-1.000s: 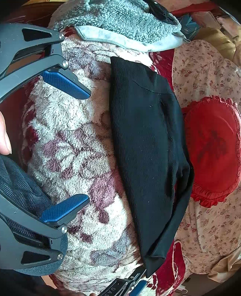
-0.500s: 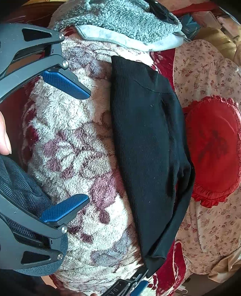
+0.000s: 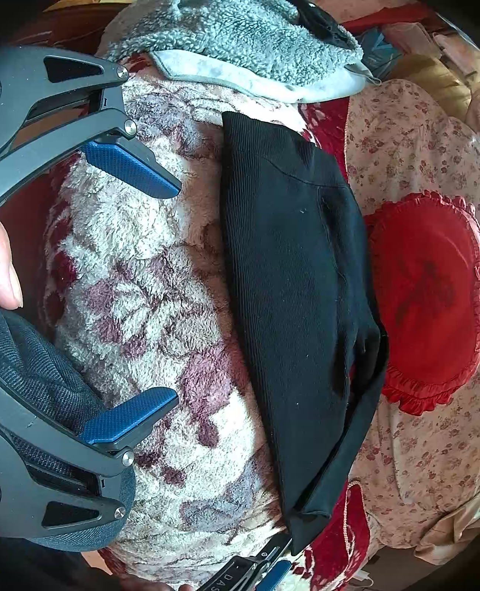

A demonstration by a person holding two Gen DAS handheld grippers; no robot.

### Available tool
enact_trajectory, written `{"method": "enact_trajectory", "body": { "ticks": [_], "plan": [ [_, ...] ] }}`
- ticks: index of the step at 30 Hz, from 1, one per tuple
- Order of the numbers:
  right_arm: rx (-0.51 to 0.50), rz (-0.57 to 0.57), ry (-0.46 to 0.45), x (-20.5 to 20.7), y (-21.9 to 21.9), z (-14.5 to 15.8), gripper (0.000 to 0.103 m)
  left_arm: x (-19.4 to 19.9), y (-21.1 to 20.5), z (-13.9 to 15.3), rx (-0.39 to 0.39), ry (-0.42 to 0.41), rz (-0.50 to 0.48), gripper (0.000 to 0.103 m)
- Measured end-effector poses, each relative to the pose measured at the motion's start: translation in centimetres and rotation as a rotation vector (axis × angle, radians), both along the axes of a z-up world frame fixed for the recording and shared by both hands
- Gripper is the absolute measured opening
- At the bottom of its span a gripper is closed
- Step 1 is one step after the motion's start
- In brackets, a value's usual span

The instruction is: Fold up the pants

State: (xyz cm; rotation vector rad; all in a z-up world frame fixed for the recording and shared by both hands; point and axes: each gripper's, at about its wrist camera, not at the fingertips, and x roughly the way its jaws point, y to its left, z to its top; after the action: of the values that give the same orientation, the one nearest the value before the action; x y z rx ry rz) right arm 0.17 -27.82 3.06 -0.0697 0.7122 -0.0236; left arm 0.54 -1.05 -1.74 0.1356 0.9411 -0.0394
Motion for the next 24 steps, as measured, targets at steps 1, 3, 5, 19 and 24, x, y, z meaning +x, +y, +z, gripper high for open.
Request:
{"method": "enact_trajectory", "body": {
  "ticks": [1,3,5,19,24],
  "plan": [
    [-0.001,-0.001,-0.001,0.02,-0.02,-0.13,0.062,0.03,0.04,0.03,0.000,0.000,-0.001,0.102],
    [-0.008,-0.004,0.010,0.15,-0.05,-0.62,0.062,-0.04,0.06,0.02,-0.001,-0.002,0.001,0.102],
    [-0.004,-0.007,0.019,0.21,-0.23,-0.84,0.062,-0.01,0.08,0.02,0.000,0.000,0.000,0.102],
    [-0.003,-0.019,0.015,0.04,-0.86,-0.97,0.062,0.10,-0.02,-0.01,0.000,0.006,-0.001,0.102],
    [-0.003,-0.019,0.015,0.00,-0.93,-1.02,0.062,0.15,0.03,0.01,0.000,0.007,-0.001,0.102]
  ]
}}
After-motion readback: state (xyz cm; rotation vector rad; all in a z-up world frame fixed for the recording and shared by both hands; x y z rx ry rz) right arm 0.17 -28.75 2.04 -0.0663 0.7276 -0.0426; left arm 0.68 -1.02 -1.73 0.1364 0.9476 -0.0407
